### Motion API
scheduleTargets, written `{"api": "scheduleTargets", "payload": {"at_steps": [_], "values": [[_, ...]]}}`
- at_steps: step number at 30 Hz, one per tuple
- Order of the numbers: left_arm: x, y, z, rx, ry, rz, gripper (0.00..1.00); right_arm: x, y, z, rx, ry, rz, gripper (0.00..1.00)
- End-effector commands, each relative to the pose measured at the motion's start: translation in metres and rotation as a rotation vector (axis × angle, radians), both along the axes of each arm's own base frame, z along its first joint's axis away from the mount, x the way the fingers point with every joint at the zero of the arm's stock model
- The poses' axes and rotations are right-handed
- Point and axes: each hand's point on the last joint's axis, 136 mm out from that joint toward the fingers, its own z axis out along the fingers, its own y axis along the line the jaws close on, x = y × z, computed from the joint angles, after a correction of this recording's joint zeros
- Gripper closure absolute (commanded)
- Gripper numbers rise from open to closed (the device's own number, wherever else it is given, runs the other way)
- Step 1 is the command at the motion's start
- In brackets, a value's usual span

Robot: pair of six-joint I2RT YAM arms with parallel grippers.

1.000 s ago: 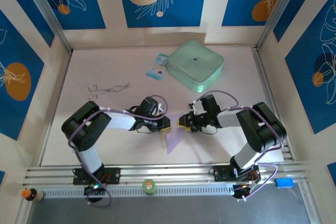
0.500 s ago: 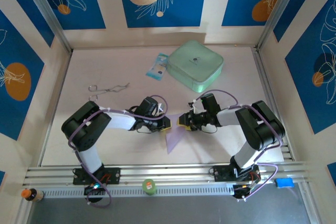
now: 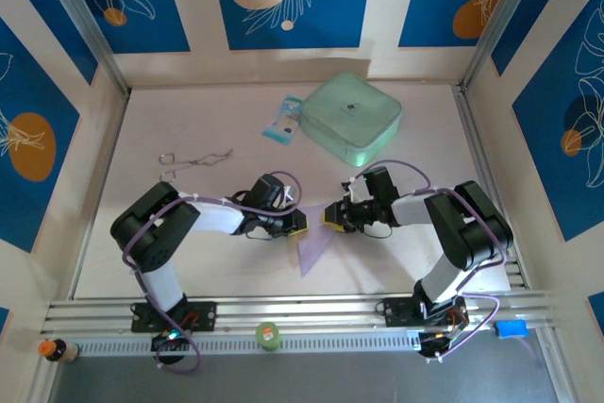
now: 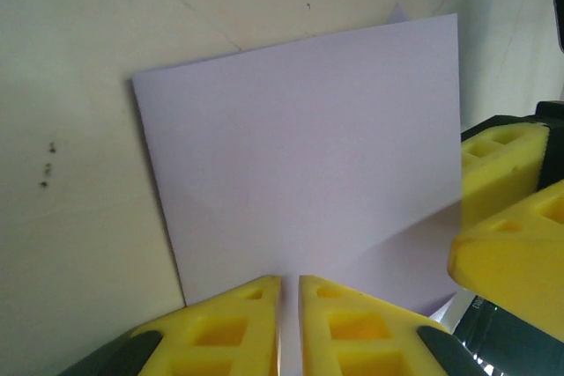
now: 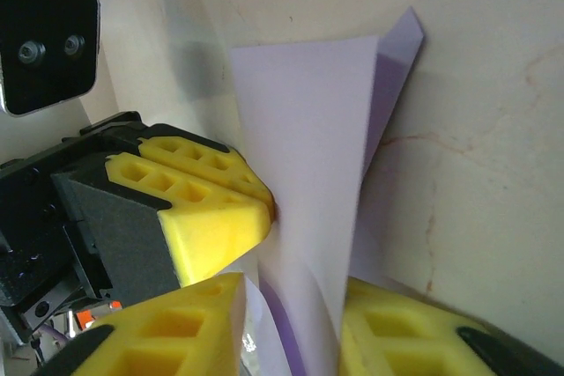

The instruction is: Fold a paper plane with a square sheet of paper (pick it up from the middle)

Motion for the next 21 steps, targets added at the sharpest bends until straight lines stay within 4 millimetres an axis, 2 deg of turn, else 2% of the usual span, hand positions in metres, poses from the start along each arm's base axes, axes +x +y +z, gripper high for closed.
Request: {"api": "scheduleTargets", "payload": {"at_steps": [1, 4, 7, 11, 17, 21], "values": [[-0.007, 0.011, -0.012, 0.062, 0.035, 0.001, 0.85, 0.0, 0.003, 0.003, 0.028, 0.003, 0.026, 0.77], [-0.005, 0.005, -0.003, 0.023, 0.022, -0.008, 0.84, 0.0, 0.004, 0.003, 0.029, 0.005, 0.025, 0.79], [-0.002, -0.001, 0.013, -0.01, -0.003, -0.016, 0.82, -0.001, 0.003, 0.0, 0.012, 0.027, 0.021, 0.87], [0.004, 0.0, 0.035, -0.021, -0.069, -0.014, 0.72, -0.001, 0.003, 0.001, 0.004, 0.035, -0.001, 0.93], [0.016, 0.028, 0.064, 0.09, -0.263, 0.032, 0.65, 0.002, -0.012, 0.002, -0.07, 0.076, -0.169, 0.98], [0.012, 0.034, 0.078, 0.1, -0.337, -0.002, 0.64, 0.001, -0.028, -0.002, -0.105, 0.127, -0.354, 0.98]]}}
